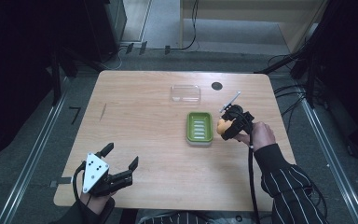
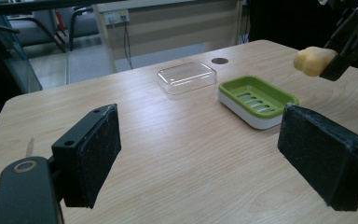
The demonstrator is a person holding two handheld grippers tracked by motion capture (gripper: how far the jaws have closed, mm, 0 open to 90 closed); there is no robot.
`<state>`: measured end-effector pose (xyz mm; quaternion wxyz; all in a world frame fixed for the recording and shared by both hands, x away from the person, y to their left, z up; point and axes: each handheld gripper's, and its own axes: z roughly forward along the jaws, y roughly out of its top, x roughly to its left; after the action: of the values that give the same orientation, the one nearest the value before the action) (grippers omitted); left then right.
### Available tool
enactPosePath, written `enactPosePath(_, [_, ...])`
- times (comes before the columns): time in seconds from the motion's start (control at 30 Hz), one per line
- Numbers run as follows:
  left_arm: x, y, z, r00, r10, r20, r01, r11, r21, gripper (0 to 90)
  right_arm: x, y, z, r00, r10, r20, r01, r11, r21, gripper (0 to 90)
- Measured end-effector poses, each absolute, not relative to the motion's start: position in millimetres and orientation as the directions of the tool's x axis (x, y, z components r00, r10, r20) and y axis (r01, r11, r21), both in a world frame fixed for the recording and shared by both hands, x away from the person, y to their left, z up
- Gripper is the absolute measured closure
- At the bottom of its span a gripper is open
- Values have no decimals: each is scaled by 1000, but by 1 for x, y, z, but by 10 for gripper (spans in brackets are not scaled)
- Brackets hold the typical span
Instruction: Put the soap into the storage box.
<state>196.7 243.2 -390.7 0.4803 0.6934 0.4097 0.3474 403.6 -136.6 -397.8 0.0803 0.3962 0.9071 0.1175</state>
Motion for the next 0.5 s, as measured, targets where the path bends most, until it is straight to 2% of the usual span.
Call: enactPosePath(0.5, [196, 243, -391, 422, 902, 87, 235, -201, 951, 137, 413, -121, -392, -693, 719, -60, 676, 676, 295, 397])
